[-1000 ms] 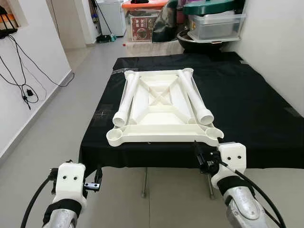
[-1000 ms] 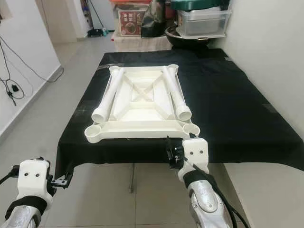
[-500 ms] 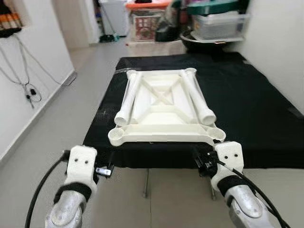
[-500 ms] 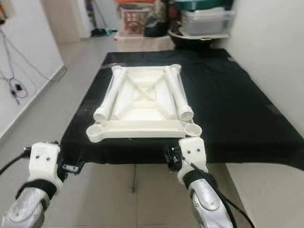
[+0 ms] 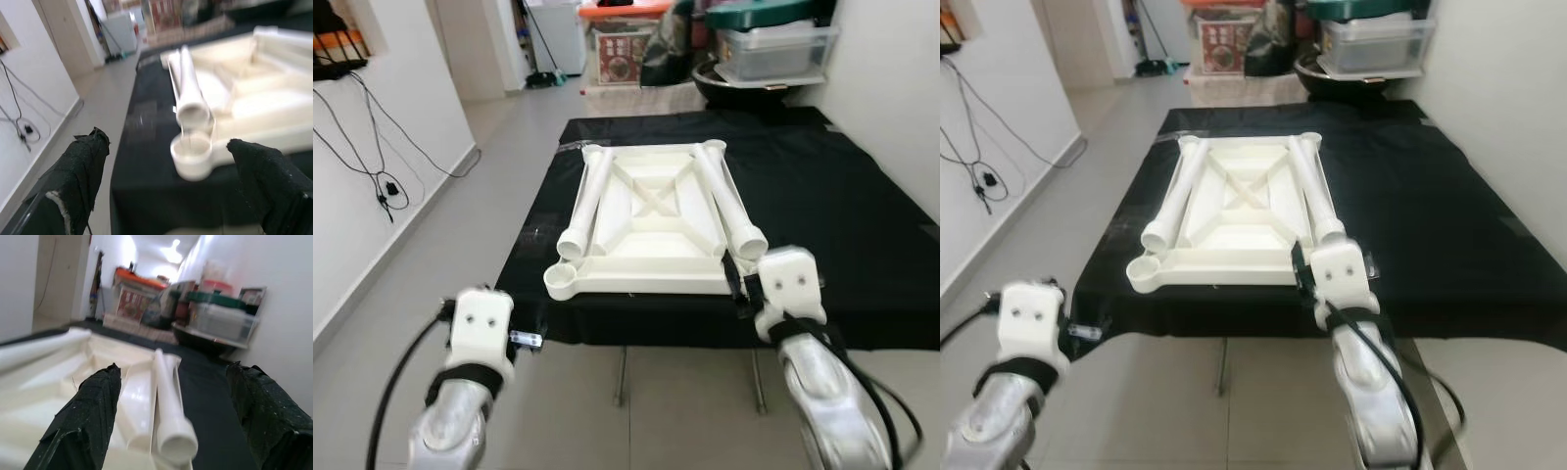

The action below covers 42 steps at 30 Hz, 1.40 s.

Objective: Building children table

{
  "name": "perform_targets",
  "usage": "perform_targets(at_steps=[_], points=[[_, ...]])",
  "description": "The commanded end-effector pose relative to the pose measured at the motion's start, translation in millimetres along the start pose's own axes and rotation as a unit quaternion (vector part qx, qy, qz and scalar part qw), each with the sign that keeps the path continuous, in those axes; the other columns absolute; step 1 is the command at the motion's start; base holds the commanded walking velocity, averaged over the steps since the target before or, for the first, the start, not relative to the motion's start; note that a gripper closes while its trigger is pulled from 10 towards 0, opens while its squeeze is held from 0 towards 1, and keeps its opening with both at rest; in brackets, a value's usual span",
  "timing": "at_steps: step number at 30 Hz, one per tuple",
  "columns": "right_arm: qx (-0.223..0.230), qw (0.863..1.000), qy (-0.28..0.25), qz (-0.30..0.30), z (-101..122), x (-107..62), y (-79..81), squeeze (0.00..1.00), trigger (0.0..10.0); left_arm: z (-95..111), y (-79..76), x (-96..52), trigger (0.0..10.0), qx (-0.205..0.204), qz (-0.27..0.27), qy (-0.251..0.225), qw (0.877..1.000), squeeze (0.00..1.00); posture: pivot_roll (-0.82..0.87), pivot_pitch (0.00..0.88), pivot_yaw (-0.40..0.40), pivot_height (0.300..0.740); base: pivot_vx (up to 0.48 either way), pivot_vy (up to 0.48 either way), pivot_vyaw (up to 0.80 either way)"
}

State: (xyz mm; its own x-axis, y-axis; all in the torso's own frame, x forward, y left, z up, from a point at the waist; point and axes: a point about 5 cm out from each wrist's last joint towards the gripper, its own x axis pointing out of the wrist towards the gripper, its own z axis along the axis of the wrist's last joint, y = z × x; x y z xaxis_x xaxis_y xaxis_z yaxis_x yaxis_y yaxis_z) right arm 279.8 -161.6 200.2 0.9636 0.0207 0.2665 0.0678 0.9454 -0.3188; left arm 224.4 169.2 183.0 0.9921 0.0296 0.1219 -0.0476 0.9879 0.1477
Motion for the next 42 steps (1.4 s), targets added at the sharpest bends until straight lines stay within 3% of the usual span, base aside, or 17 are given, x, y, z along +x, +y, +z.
perform_targets(at_steps=[1, 11, 15, 17, 22, 29, 37, 38, 39, 40, 41, 42], points=[[0.016, 1.0, -0.004, 0.002, 1.5, 5.3, 4.7, 0.0, 10.0, 6.1, 4.6, 0.9, 10.0, -0.013, 0.01, -0.019, 1.0, 0.0, 0.03, 0.0, 0.028, 0.74, 0.0, 0.0, 0.0], [0.061, 0.998, -0.021, 0.026, 17.4, 30.1, 21.6, 0.0, 10.0, 9.7, 0.0, 10.6, 10.0, -0.008, 0.018, -0.025, 1.0, 0.0, 0.03, 0.0, 0.028, 0.74, 0.305, 0.0, 0.0], [0.061, 0.996, 0.046, 0.037, -0.4, 39.0, 28.3, 0.0, 10.0, 7.9, -2.5, 11.0, 10.0, -0.013, 0.013, -0.022, 1.0, 0.0, 0.04, 0.0, 0.018, 0.74, 0.33, 0.0, 0.0], [0.067, 0.996, 0.05, 0.038, -1.4, 39.5, 28.3, 0.0, 10.0, 8.1, -2.7, 11.0, 10.0, -0.014, 0.013, -0.023, 1.0, 0.0, 0.04, 0.0, 0.018, 0.74, 0.33, 0.0, 0.0], [0.059, 0.993, 0.096, 0.028, -13.1, 46.9, 24.4, 0.0, 10.0, 9.0, -3.3, 12.9, 10.0, -0.013, 0.015, -0.025, 0.999, 0.0, 0.04, 0.0, 0.012, 0.74, 0.326, 0.0, 0.0], [0.059, 0.993, 0.103, 0.024, -13.1, 52.7, 15.2, 0.0, 10.0, 9.9, -5.8, 13.1, 10.0, -0.012, 0.015, -0.028, 0.999, 0.0, 0.04, 0.0, 0.009, 0.74, 0.318, 0.0, 0.0], [0.035, 0.986, 0.146, 0.077, -6.4, 64.1, 0.6, 0.0, 10.0, 8.7, -3.9, 14.3, 10.0, -0.009, 0.021, -0.024, 0.999, 0.0, 0.04, 0.0, 0.011, 0.74, 0.0, 0.0, 0.0], [0.034, 0.984, 0.154, 0.083, -5.1, 67.9, -4.8, 0.65, 10.0, 8.5, -3.4, 14.7, 10.0, -0.008, 0.022, -0.024, 0.999, 0.0, 0.04, 0.0, 0.01, 0.74, 0.0, 0.0, 0.0], [0.03, 0.983, 0.161, 0.086, -3.8, 72.7, -10.7, 0.98, 10.0, 8.4, -2.8, 15.1, 10.0, -0.007, 0.022, -0.024, 0.999, 0.0, 0.04, 0.0, 0.01, 0.74, 0.0, 0.0, 0.0], [0.03, 0.983, 0.161, 0.086, -3.8, 72.7, -10.7, 0.98, 10.0, 8.4, -2.8, 15.1, 10.0, -0.007, 0.022, -0.024, 0.999, 0.0, 0.04, 0.0, 0.01, 0.74, 0.0, 0.0, 0.0], [0.035, 0.979, 0.18, 0.087, -3.7, 83.0, -23.7, 1.0, 10.0, 8.4, -2.5, 16.3, 10.0, -0.006, 0.023, -0.025, 0.999, 0.0, 0.03, 0.0, 0.005, 0.74, 0.0, 0.0, 0.0], [0.037, 0.978, 0.185, 0.086, -3.8, 85.1, -26.6, 1.0, 10.0, 8.4, -2.5, 16.6, 10.0, -0.005, 0.023, -0.025, 0.999, 0.0, 0.03, 0.0, 0.005, 0.74, 0.0, 0.0, 0.0]])
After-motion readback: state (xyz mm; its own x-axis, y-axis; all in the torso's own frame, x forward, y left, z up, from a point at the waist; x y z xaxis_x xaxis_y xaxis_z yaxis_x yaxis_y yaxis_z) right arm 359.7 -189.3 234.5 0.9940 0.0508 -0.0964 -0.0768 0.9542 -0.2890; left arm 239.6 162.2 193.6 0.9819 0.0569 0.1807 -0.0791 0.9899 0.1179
